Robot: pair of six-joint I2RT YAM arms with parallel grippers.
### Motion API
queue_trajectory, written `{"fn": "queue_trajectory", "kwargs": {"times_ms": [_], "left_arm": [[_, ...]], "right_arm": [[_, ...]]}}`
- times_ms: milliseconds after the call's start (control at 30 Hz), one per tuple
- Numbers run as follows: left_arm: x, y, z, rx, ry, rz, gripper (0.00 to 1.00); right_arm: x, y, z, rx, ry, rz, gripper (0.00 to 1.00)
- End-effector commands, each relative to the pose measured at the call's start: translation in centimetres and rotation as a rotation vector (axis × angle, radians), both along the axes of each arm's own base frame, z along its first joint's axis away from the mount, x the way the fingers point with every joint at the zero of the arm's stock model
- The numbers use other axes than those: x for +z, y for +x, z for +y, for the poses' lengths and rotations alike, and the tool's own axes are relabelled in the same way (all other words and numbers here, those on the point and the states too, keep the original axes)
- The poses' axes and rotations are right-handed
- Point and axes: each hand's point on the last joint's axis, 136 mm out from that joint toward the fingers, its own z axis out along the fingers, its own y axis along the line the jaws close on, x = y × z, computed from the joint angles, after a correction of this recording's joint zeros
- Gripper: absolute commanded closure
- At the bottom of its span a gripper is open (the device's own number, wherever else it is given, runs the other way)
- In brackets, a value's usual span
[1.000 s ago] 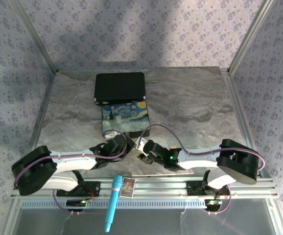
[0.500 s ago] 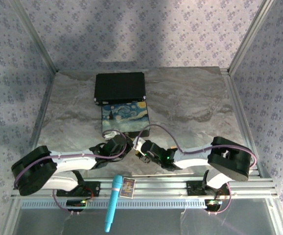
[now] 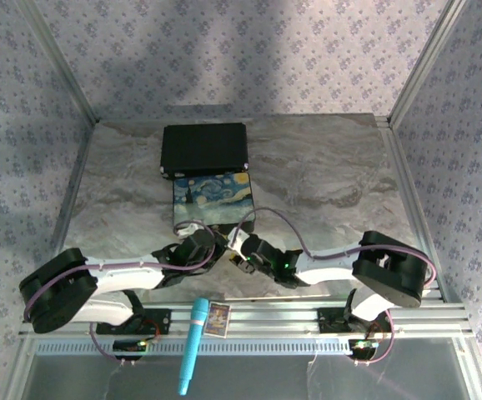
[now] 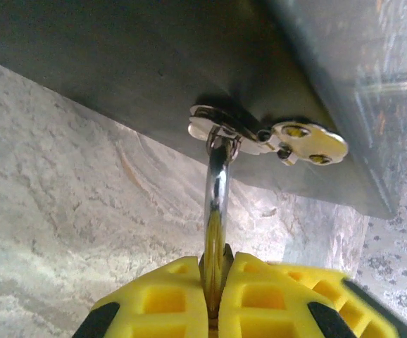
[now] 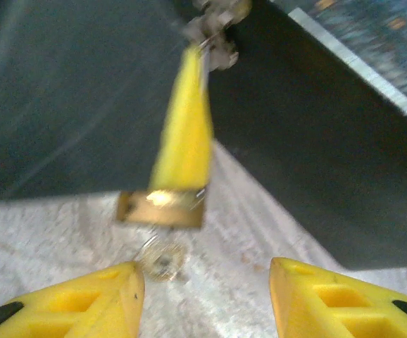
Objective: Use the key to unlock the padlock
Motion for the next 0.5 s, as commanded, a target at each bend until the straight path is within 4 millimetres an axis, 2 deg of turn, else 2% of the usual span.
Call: {"fn": "queue_trajectory", "kwargs": {"times_ms": [0,100,167,267,367,467], "left_arm": [[1.0,-0.2,-0.6,-0.023,-0.042,-0.021,1.00],[0.9,-0.3,-0.6,-0.024,-0.043,-0.016,1.00],[1.0,-0.3,-0.6,-0.022,-0.045,-0.017,1.00],[1.1,-0.2,-0.6,-0.021,-0.044,-0.022,1.00],[1.2,-0.3,-0.5,-0.023,-0.041,-0.022,1.00],[1.1,-0.3,-0.4,-0.021,-0.036,-0.022,1.00]], "right_arm": [[1.9,1.4,-0.1,-0.071,0.073,-0.035,0.52],[1.8,1.8,-0.6,-0.105,0.063,-0.042,0.47],[1.5,1.6,-0.4,-0.088,0.053,-0.032,0.48],[1.2,1.3,-0.4,-0.073,0.046,-0.019,0.64],[1.1,1.0,-0.1,-0.053,0.058,0.000,0.74],[1.0,0.7,0.2,-0.026,0.069,0.028,0.76]]}}
